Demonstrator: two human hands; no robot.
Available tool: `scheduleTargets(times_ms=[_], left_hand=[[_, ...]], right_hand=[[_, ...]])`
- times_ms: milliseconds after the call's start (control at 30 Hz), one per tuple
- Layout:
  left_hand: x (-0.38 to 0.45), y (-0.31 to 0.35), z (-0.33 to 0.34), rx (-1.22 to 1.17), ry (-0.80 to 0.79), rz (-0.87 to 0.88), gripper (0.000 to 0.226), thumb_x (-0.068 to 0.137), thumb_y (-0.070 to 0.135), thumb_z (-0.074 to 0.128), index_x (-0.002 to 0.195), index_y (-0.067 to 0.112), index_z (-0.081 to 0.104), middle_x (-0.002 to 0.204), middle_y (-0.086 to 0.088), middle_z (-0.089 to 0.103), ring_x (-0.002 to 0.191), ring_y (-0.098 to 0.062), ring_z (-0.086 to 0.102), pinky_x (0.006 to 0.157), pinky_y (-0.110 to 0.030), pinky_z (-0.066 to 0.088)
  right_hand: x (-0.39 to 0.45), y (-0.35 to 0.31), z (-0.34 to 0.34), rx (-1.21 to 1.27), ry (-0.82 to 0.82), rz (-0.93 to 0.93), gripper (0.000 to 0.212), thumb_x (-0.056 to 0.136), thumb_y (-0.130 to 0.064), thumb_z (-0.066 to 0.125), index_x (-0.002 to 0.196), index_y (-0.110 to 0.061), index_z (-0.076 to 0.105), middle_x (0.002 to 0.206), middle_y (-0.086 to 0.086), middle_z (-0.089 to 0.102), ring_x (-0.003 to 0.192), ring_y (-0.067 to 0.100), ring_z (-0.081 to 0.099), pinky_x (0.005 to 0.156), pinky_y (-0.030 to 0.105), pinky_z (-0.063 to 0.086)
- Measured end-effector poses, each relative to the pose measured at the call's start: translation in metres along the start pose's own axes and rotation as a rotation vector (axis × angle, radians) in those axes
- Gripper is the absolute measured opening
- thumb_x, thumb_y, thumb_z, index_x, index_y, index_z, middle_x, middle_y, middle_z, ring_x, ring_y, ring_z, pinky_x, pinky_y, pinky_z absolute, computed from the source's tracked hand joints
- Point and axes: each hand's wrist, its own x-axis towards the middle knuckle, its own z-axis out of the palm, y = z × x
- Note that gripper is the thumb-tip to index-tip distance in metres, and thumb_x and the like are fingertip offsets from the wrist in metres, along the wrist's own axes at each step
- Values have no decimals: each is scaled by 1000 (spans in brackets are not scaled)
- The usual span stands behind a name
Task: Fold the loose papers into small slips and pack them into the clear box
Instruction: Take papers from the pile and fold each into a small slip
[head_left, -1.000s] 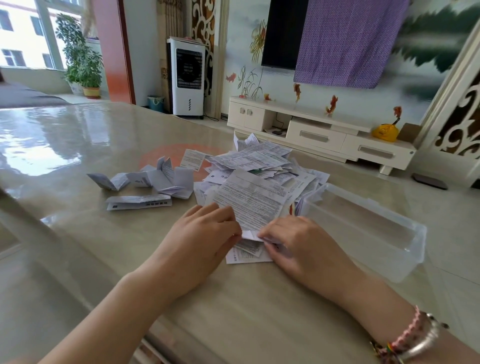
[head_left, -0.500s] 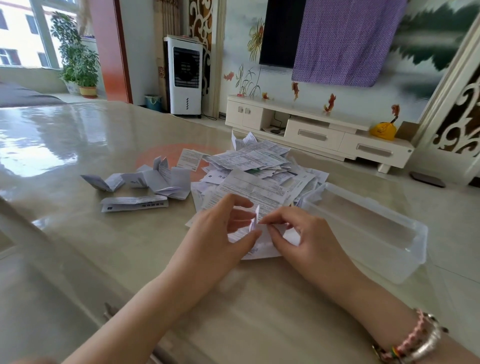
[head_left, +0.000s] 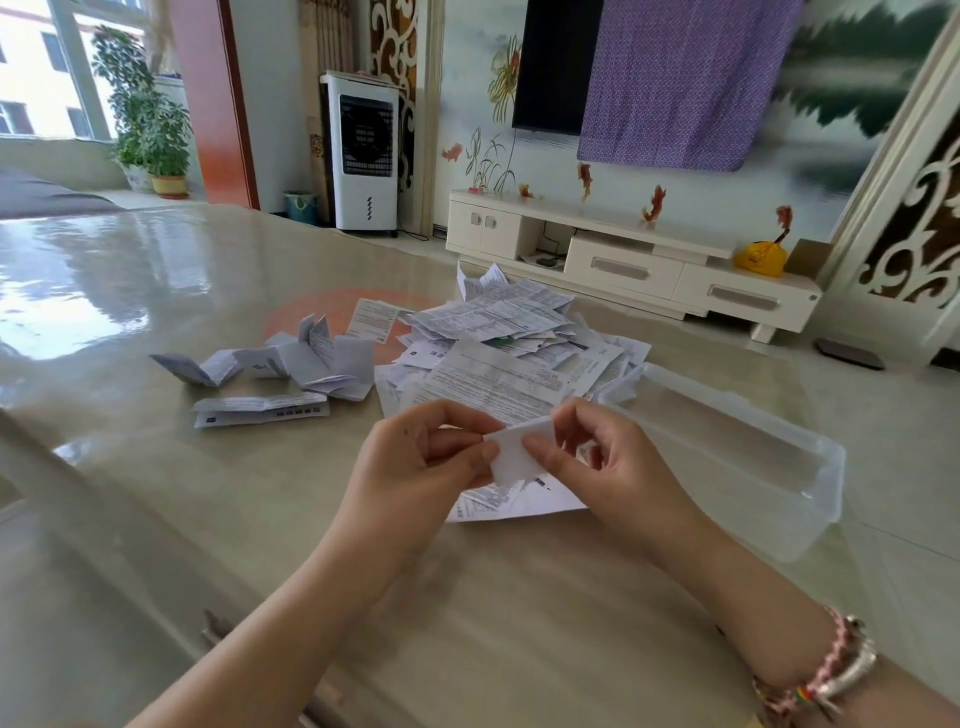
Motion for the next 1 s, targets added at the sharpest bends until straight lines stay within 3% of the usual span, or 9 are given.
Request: scheduleTargets(times_ms=[200, 333, 400, 533, 633, 700, 833, 1000], left_hand=[[0, 3, -1, -19, -46, -122, 6, 86, -5, 63, 89, -1, 65, 74, -15, 72, 66, -18, 70, 64, -24, 59], [-1, 10, -2, -26, -37, -160, 7, 86, -8, 60, 82, -4, 59, 67, -17, 71, 57, -20, 71, 53, -22, 57], [3, 13, -11, 5, 28, -154, 9, 86, -10, 59, 81, -3, 58, 65, -18, 70, 53, -20, 69, 52, -24, 57], [13, 11, -57, 234, 259, -140, 14, 88, -7, 60, 87, 8, 60, 69, -12, 72, 54, -18, 69, 59, -28, 58], [19, 0, -90, 637, 411, -71, 16, 89, 9, 63, 88, 23, 55, 78, -5, 72, 69, -20, 65, 73, -38, 52], [17, -5, -99, 851, 459, -20, 13, 89, 18, 61, 93, 24, 51, 79, 3, 66, 73, -18, 59, 69, -33, 41], [19, -12, -108, 978, 460, -24, 14, 90, 23, 58, 100, 23, 48, 89, 0, 60, 89, -27, 55, 75, -35, 40], [27, -16, -110, 1103, 470, -31, 25, 88, 25, 60, 110, 17, 51, 118, -10, 51, 111, -33, 46, 94, -41, 35]], right_hand=[[0, -3, 3, 136, -51, -74, 34, 86, -28, 60, 74, 1, 46, 65, 9, 41, 62, 4, 39, 60, 16, 33], [0, -3, 5, 96, -59, -81, 31, 89, -26, 63, 75, -3, 49, 64, -2, 43, 58, -1, 39, 57, 10, 32], [-1, -4, 7, 8, -48, -71, 27, 90, -35, 64, 81, -11, 55, 68, -10, 52, 60, -1, 45, 59, 8, 34], [0, -4, 10, -265, -44, -94, 29, 82, -55, 59, 94, -29, 56, 90, -14, 59, 91, 1, 54, 72, 7, 37], [2, -3, 15, -431, -101, -143, 33, 82, -52, 64, 105, -31, 54, 104, -20, 53, 104, -4, 47, 84, 9, 35], [1, -5, 18, -492, -155, -164, 43, 80, -53, 68, 114, -31, 53, 113, -18, 51, 110, -3, 43, 92, 14, 35], [-1, -7, 21, -542, -197, -184, 56, 76, -57, 70, 122, -30, 52, 120, -16, 51, 115, 1, 43, 100, 21, 35], [-3, -8, 18, -561, -207, -176, 46, 82, -53, 65, 120, -31, 52, 117, -17, 55, 113, -2, 46, 99, 22, 38]])
